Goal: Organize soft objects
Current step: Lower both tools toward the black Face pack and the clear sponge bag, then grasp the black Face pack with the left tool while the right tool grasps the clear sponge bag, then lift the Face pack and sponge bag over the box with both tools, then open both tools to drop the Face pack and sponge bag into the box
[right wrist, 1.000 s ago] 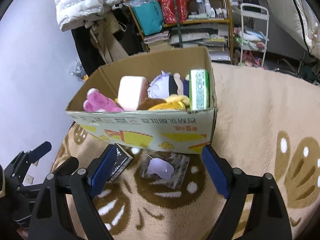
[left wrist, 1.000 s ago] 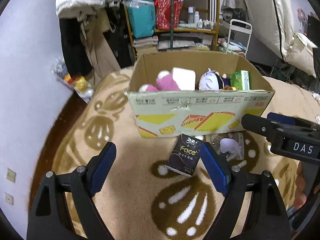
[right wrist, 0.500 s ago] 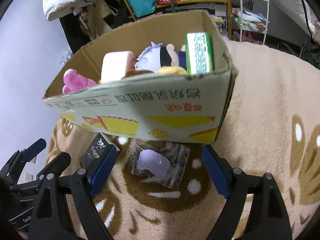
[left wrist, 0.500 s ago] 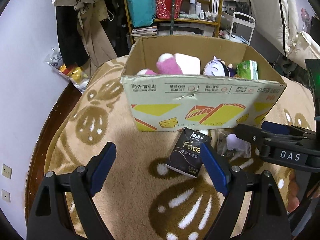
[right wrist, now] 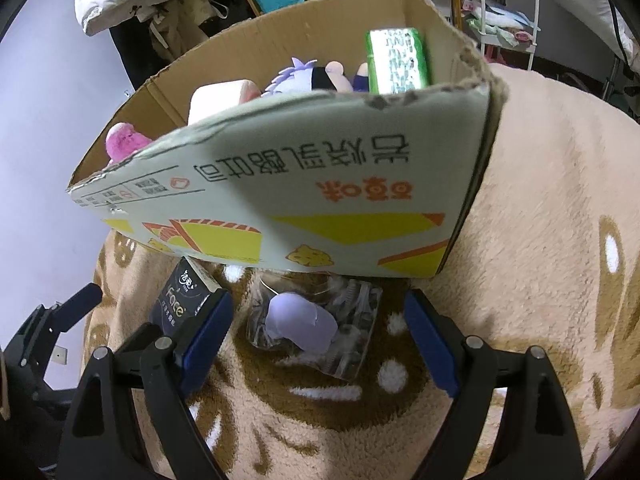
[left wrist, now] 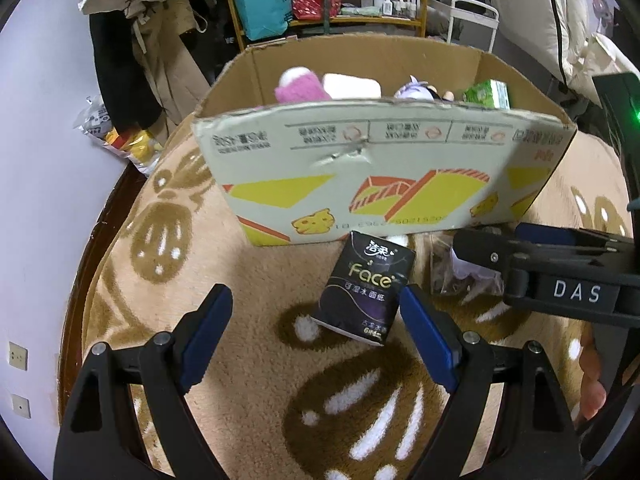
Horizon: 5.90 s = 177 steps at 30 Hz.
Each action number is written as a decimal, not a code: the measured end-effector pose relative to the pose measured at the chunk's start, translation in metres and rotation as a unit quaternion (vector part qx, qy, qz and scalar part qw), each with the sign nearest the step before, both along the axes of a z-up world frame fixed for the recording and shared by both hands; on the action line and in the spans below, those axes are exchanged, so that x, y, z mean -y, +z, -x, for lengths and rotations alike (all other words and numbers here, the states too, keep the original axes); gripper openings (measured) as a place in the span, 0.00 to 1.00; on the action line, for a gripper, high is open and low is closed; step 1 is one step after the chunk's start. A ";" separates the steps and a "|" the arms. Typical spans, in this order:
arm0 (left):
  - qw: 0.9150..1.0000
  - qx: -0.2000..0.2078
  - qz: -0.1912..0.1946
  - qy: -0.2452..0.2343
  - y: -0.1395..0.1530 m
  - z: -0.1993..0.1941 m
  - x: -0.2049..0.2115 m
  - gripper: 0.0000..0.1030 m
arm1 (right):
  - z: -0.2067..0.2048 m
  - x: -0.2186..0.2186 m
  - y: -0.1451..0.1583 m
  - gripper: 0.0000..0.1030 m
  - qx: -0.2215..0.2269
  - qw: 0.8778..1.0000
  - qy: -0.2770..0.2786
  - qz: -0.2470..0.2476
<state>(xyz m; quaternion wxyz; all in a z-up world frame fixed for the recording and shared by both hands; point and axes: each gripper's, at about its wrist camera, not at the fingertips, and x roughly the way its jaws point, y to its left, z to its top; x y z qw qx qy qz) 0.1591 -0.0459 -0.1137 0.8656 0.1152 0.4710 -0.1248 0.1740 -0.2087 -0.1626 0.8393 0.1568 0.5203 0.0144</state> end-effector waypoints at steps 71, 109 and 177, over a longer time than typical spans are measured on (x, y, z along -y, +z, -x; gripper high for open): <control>0.999 0.028 0.024 0.023 -0.004 0.004 -0.028 0.45 | 0.000 -0.040 -0.025 0.69 -0.036 0.993 0.053 0.096; 0.997 0.078 0.017 -0.002 0.024 0.039 -0.010 0.45 | 0.053 -0.023 0.075 0.69 0.064 0.993 0.035 0.091; 0.981 0.192 0.037 0.004 0.079 -0.042 0.007 0.60 | -0.027 0.005 0.106 0.76 0.205 0.976 0.034 0.069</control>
